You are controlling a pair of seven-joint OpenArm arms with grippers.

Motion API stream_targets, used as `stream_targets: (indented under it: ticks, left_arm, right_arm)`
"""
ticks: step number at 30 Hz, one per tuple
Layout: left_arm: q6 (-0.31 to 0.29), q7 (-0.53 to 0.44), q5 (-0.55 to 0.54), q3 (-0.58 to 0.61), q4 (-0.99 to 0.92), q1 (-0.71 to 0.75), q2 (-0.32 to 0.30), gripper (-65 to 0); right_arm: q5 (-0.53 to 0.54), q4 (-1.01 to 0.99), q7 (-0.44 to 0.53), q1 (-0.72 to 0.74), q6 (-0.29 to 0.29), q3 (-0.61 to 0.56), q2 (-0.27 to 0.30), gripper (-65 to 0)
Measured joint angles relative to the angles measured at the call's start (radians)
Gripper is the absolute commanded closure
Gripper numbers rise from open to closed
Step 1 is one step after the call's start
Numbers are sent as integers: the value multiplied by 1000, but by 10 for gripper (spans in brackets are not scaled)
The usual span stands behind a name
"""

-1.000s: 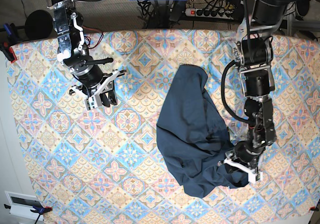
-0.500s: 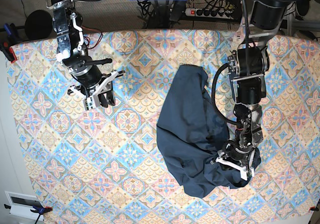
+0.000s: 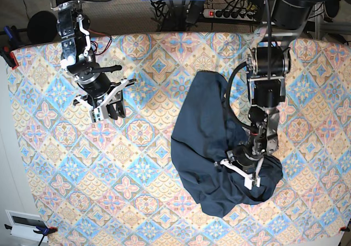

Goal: Layout the t-shirt on the table in an organized manner, then fold the t-shirt properly
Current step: 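Grasp the shirt's bunched end with the left gripper, then pull the held fabric with the left gripper across the shirt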

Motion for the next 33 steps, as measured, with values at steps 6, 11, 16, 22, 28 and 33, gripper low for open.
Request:
stream_targets:
  ticks: [6, 11, 16, 22, 28, 33]
  left_arm:
    - [-17, 207, -66, 95, 605, 294, 95, 0]
    - [-74, 243, -80, 299, 795, 426, 148, 0]
    - [-69, 247, -64, 446, 795, 495, 165, 0]
    - [-69, 286, 45, 580, 811, 523, 161, -59]
    - [-77, 380, 52, 585, 1017, 523, 93, -220]
    - [-74, 382, 47, 359, 1057, 533, 34, -270]
  right_arm:
    - [3, 0, -3, -8, 2, 91, -2, -127]
    - [1, 0, -2, 0, -3, 211, 4, -127]
    - [4, 0, -5, -8, 2, 280, 45, -127]
    - [5, 0, -3, -8, 6, 297, 49, -127]
    - [11, 0, -14, -7, 6, 286, 43, -127]
    - [150, 0, -60, -11, 2, 293, 47, -127]
